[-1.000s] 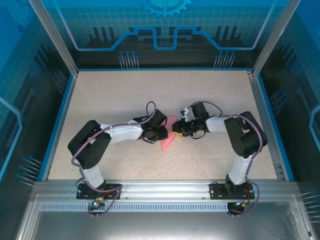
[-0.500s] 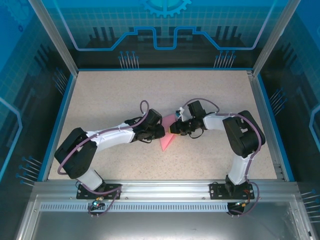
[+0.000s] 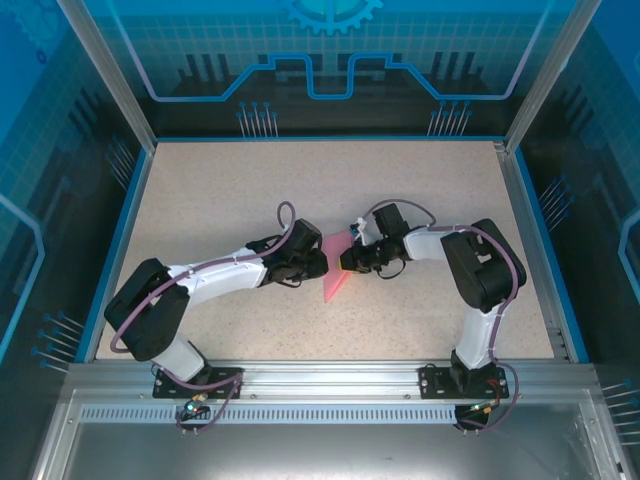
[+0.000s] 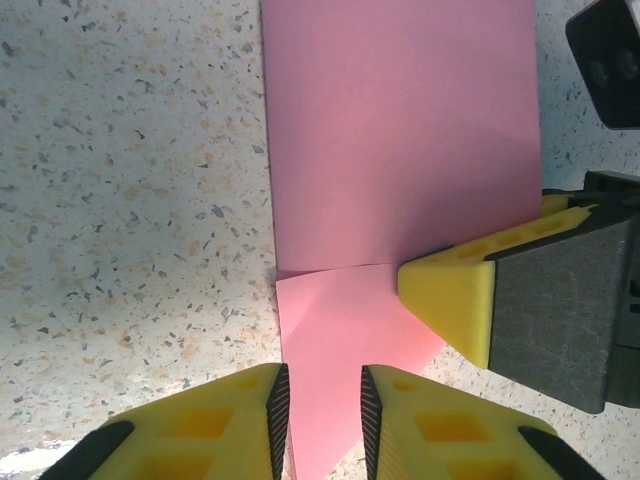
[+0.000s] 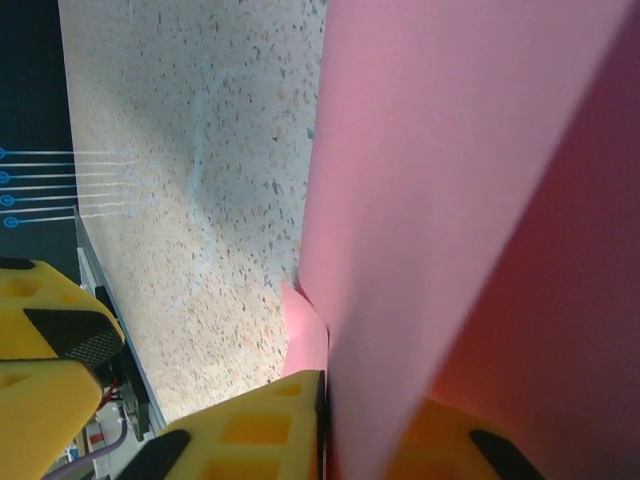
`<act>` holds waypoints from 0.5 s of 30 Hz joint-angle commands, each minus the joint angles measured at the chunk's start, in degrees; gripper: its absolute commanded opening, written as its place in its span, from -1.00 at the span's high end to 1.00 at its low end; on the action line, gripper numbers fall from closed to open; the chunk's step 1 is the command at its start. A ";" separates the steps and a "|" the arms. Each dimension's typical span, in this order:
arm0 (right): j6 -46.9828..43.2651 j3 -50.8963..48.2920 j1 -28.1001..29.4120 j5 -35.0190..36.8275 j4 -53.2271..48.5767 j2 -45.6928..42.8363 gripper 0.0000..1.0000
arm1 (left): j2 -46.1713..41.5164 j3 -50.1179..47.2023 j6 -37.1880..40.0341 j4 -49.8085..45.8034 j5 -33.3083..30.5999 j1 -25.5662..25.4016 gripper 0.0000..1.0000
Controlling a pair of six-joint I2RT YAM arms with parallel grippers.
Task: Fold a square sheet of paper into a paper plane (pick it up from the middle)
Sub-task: Third fold the triangle at the center of the table.
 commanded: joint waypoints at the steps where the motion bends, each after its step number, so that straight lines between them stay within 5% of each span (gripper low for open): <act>1: 6.06 -1.50 1.56 0.70 4.92 -0.67 0.86 | -1.82 -0.81 0.19 0.05 -0.89 -0.07 0.41; 10: 23.65 -10.15 5.19 7.76 18.92 -6.64 0.95 | -2.71 -1.01 3.35 -0.01 -0.89 -1.39 0.30; 15: 28.18 -10.87 9.05 14.43 17.10 -10.57 0.86 | -4.21 -1.81 6.47 -0.37 -2.08 -4.00 0.20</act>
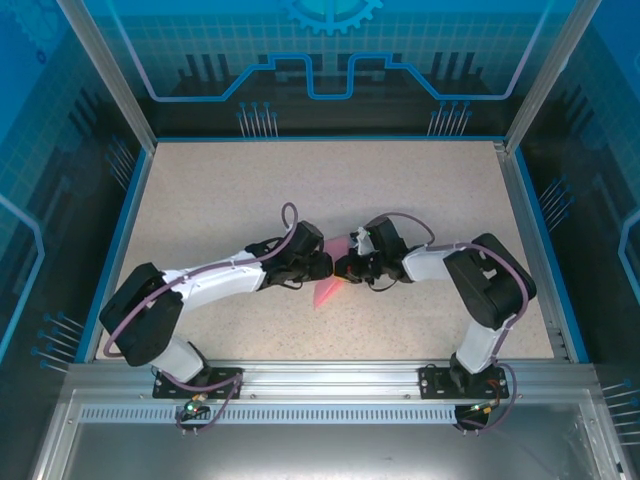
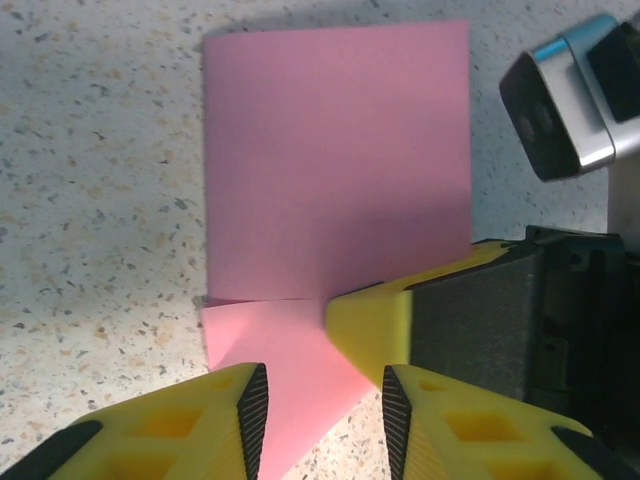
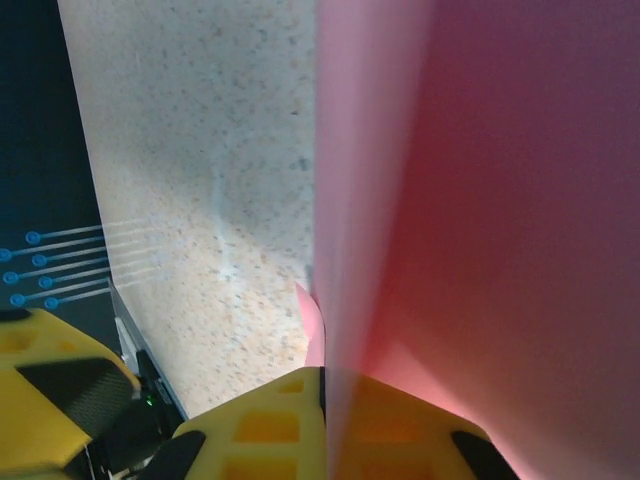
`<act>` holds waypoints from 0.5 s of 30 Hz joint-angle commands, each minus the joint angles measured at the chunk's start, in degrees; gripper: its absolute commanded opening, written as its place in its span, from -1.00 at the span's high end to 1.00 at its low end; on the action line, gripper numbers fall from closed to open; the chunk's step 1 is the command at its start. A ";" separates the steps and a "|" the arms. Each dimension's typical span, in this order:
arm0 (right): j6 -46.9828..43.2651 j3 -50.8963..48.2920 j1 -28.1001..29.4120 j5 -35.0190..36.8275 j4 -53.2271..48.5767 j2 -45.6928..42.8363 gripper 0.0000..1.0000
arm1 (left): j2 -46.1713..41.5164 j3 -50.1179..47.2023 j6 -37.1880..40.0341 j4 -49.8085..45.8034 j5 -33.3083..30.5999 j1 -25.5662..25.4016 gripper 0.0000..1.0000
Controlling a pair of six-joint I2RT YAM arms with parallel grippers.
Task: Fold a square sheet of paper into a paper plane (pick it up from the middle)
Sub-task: Third fold the triangle at the center of the table.
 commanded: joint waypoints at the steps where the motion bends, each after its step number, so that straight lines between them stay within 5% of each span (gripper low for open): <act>1: 5.89 -0.57 2.57 5.91 -0.04 -3.47 0.83 | -2.19 -1.73 3.57 -0.34 -1.80 -2.10 0.18; 15: -4.69 2.15 -1.82 0.32 -8.03 -3.12 0.50 | -1.16 -4.71 1.30 -0.87 -7.00 -8.37 0.16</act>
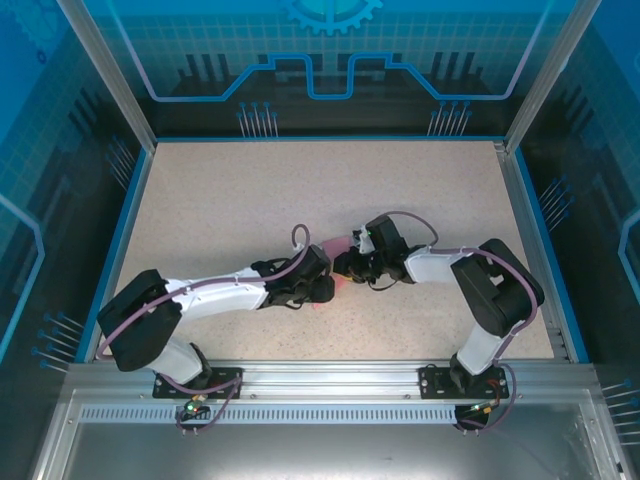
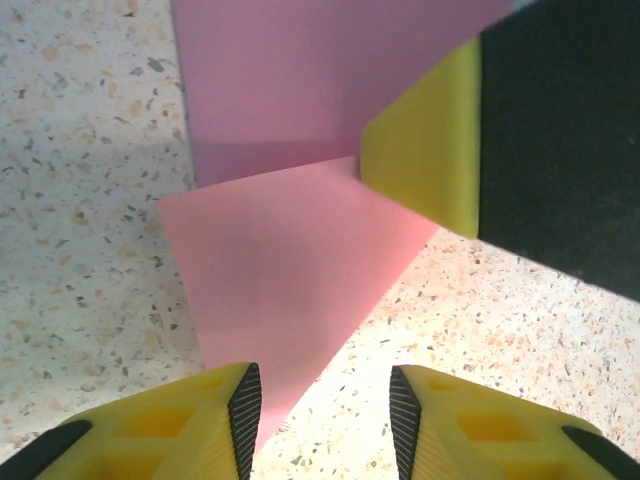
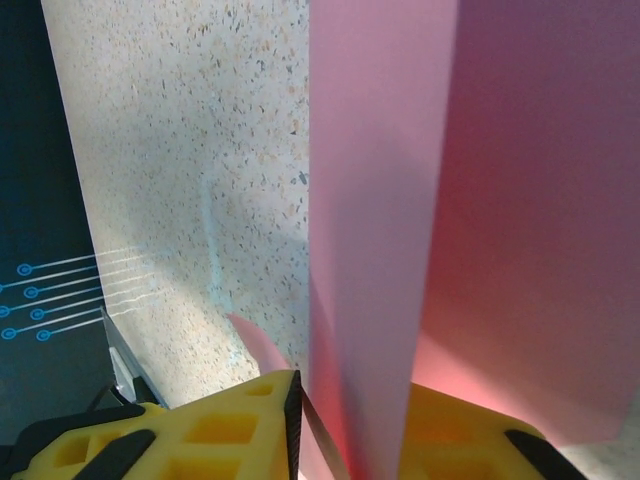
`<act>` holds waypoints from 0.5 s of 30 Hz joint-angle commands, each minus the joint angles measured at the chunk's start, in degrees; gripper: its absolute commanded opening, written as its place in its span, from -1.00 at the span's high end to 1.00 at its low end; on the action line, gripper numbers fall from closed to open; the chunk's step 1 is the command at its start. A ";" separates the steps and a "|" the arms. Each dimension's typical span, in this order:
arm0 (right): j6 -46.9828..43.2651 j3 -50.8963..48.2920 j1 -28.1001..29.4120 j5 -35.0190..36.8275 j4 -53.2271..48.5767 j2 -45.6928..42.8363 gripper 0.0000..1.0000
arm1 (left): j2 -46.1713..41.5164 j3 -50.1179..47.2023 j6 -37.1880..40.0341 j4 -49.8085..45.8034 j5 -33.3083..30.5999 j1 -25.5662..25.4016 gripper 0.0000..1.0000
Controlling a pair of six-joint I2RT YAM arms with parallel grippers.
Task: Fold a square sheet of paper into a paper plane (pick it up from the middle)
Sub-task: Third fold the triangle at the center of the table.
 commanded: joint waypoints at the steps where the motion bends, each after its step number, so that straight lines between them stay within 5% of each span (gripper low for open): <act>1: -5.99 2.18 -2.03 -3.85 -4.56 -0.41 0.48 | 1.06 1.18 0.05 -1.59 -3.77 -1.69 0.16; 15: -11.13 5.90 -5.11 -13.68 -7.77 3.06 0.64 | 10.84 11.97 -6.53 -14.43 -18.44 -8.14 0.10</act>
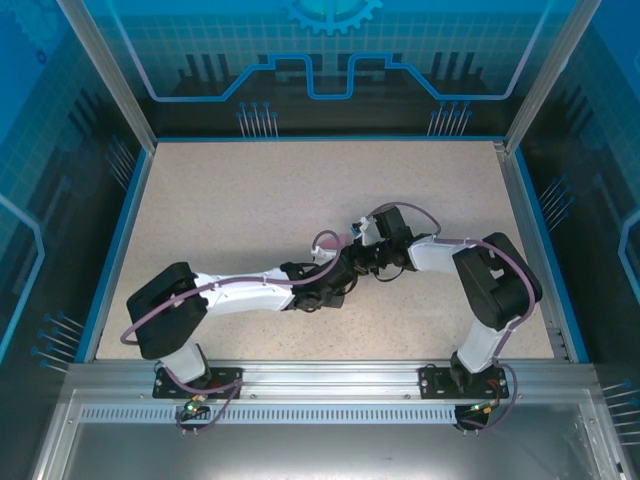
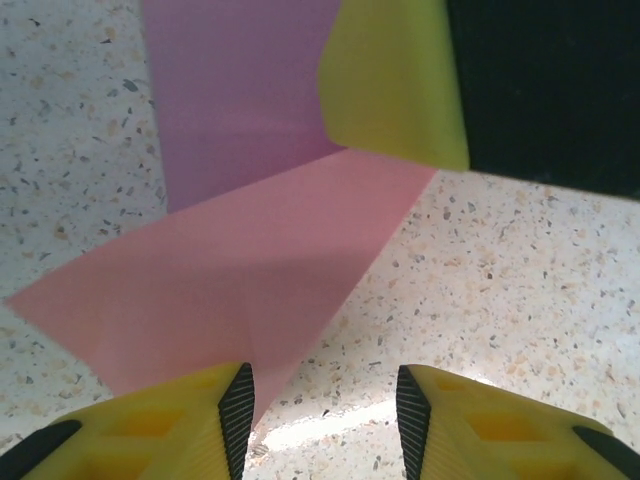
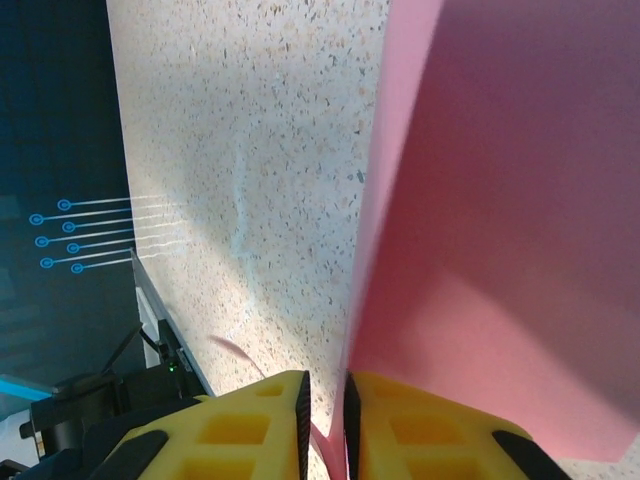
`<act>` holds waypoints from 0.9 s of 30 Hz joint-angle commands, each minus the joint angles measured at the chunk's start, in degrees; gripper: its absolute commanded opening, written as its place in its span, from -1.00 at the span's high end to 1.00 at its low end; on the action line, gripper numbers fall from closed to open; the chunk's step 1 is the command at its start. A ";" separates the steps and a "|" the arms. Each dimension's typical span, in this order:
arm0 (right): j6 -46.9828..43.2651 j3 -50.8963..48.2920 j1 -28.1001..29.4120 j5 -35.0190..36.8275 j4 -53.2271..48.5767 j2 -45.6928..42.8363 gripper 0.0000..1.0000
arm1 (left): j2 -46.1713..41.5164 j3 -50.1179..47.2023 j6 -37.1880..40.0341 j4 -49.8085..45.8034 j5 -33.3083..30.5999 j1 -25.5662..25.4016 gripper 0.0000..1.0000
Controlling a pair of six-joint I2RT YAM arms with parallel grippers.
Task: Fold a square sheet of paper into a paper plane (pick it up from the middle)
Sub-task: Third fold the triangle at the center of the table.
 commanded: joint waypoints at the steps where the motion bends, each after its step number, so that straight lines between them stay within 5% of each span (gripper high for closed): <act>1: -1.89 1.30 -0.89 -2.87 -2.66 0.93 0.64 | 2.42 2.60 -4.95 -6.64 -6.87 -1.31 0.10; 10: -2.06 1.82 -1.86 -3.20 -3.96 1.70 0.68 | 5.83 5.44 -14.52 -10.69 -12.64 -4.41 0.20; 21: -2.08 1.98 -2.00 -3.10 -4.42 2.00 0.69 | 8.21 6.43 -16.07 -11.66 -14.32 -4.91 0.39; 27: -1.97 2.19 -1.96 -3.40 -4.42 2.03 0.69 | 9.01 6.63 -15.74 -10.95 -14.17 -5.06 0.32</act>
